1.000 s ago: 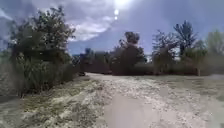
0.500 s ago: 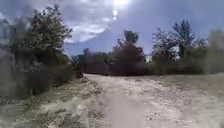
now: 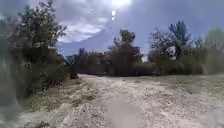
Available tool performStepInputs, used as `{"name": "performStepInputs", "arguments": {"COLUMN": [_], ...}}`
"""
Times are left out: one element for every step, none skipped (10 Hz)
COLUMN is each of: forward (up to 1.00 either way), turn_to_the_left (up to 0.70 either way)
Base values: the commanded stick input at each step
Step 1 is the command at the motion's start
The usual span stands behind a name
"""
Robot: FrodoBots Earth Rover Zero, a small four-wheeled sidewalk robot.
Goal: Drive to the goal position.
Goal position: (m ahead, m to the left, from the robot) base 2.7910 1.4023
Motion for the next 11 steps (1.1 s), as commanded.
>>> {"name": "performStepInputs", "arguments": {"forward": [0.7,0.7,0.7,0.7,0.7,0.7,0.7,0.7,0.7,0.7,0.7], "turn_to_the_left": [0.0,0.0,0.0,0.0,0.0,0.0,0.0,0.0,0.0,0.0,0.0]}}
